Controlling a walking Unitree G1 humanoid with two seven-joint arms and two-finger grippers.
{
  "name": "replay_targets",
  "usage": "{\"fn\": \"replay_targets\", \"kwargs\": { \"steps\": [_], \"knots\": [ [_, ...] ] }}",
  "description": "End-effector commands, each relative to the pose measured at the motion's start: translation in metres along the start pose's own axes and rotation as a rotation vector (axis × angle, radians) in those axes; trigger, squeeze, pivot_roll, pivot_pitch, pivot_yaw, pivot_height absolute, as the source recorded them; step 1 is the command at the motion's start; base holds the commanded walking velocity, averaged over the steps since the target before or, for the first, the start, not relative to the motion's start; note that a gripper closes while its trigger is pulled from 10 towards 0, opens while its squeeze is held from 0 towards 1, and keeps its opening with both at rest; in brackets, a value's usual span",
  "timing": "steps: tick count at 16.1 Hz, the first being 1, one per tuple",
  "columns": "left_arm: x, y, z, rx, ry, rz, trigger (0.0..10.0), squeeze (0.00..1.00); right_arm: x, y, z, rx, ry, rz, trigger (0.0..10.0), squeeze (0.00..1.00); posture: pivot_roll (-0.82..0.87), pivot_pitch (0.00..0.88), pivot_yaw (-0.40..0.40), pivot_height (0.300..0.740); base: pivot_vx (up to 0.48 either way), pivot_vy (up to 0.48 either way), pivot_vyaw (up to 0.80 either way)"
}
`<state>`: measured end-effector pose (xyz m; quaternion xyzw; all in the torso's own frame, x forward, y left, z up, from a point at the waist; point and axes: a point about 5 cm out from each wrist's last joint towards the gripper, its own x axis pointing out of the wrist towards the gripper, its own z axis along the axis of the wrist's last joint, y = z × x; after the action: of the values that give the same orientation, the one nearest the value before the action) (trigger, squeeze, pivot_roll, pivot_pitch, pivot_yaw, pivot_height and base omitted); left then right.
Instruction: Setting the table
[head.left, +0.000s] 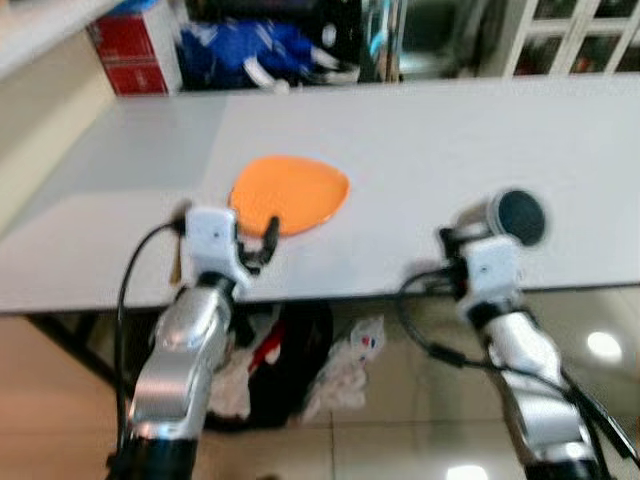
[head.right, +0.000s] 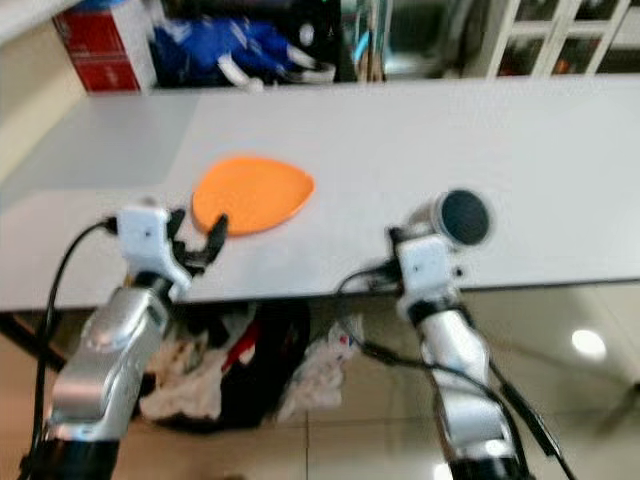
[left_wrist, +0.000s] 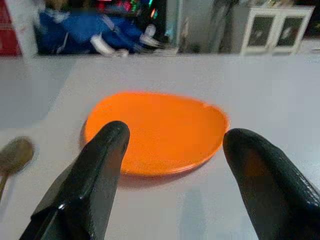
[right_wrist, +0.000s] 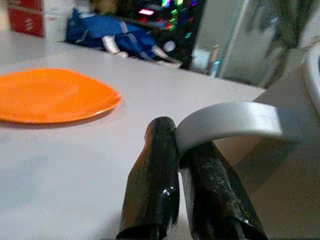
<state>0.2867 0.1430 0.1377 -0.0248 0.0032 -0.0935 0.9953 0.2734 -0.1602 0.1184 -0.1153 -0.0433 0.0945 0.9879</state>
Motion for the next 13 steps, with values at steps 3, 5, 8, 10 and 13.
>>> {"fn": "replay_targets", "kwargs": {
  "steps": [3,5,8,10,13],
  "knots": [
    [0.001,-0.002,0.004,0.004,-0.012,-0.009,10.0,0.00,0.005,0.002,0.008,-0.010,-0.034,0.012,0.0,0.00,-0.15,0.000,0.070,0.740,0.374,0.299,0.00],
    [0.002,-0.004,0.005,0.009,-0.015,-0.015,10.0,0.00,0.006,0.003,0.009,-0.011,-0.036,0.016,0.0,0.00,-0.15,0.000,0.068,0.740,0.416,0.131,0.00],
    [0.004,-0.008,0.008,0.026,-0.026,-0.034,10.0,0.00,0.007,0.003,0.009,-0.010,-0.037,0.015,0.0,0.00,-0.15,0.000,0.070,0.740,0.461,0.000,0.00],
    [0.005,-0.011,0.009,0.041,-0.029,-0.052,10.0,0.00,0.007,0.004,0.009,-0.006,-0.032,0.024,0.0,0.00,-0.15,0.000,0.071,0.740,0.480,0.000,0.00],
    [0.005,-0.018,0.010,0.113,-0.046,-0.081,10.0,0.00,0.009,0.005,0.006,-0.016,-0.008,0.020,10.0,0.00,-0.14,0.000,0.070,0.740,0.160,0.000,0.00]
  ]
}}
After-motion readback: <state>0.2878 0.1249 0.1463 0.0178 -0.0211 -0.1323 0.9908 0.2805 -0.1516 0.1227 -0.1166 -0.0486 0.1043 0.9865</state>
